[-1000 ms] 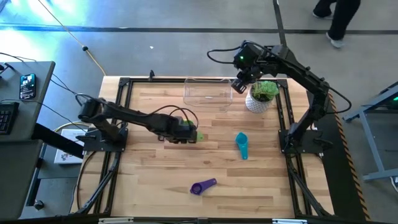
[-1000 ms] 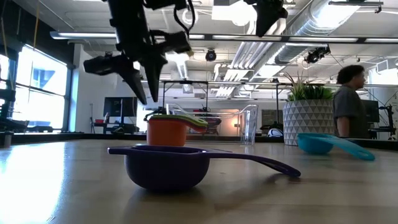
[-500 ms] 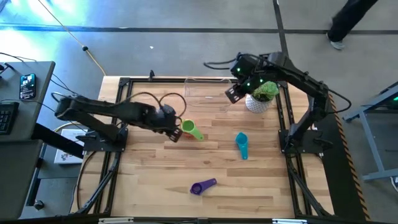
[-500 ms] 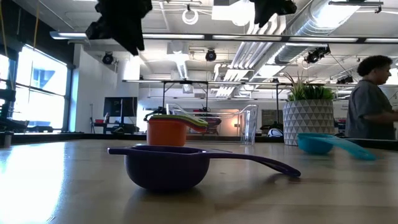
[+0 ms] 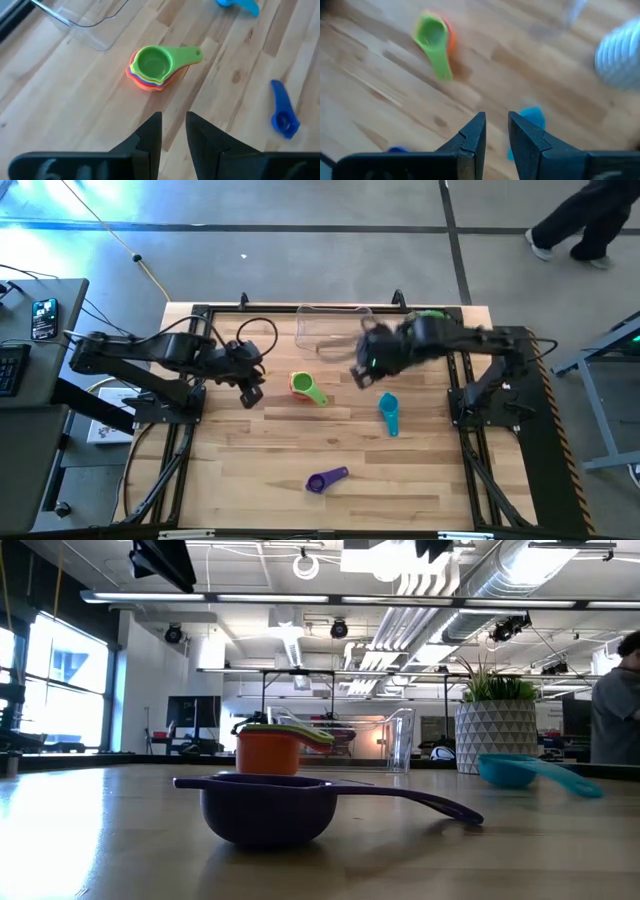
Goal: Nest measuring cups in basket
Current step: Stack the blue measuring cup on the top of the green measuring cup
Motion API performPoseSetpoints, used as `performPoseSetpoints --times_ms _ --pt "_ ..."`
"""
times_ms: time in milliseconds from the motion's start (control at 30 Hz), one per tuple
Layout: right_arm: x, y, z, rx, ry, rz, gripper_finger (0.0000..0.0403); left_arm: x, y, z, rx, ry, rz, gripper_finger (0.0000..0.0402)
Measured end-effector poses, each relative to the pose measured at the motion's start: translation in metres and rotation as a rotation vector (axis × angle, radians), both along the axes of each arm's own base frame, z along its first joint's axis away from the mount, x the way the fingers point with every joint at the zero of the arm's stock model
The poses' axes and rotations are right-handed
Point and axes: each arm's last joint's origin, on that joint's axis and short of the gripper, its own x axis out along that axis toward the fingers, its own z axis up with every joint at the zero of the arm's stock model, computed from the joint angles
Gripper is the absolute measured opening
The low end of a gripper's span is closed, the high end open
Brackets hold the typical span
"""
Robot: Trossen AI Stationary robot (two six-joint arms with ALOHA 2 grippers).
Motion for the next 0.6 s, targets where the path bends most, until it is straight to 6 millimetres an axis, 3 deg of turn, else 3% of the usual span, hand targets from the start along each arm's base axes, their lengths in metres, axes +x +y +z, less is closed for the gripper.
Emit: performPoseSetpoints --times_ms 267,600 --pt "0.000 0.049 -0.069 0.054 0.173 -0.111 0.0074 -0.008 0.001 0.001 0.047 0.038 -0.064 0.0078" --pt "0.004 0.061 -0.130 0.057 0.207 -0.074 0.0074 -0.007 0.003 0.001 0.063 0.046 -0.078 0.0078"
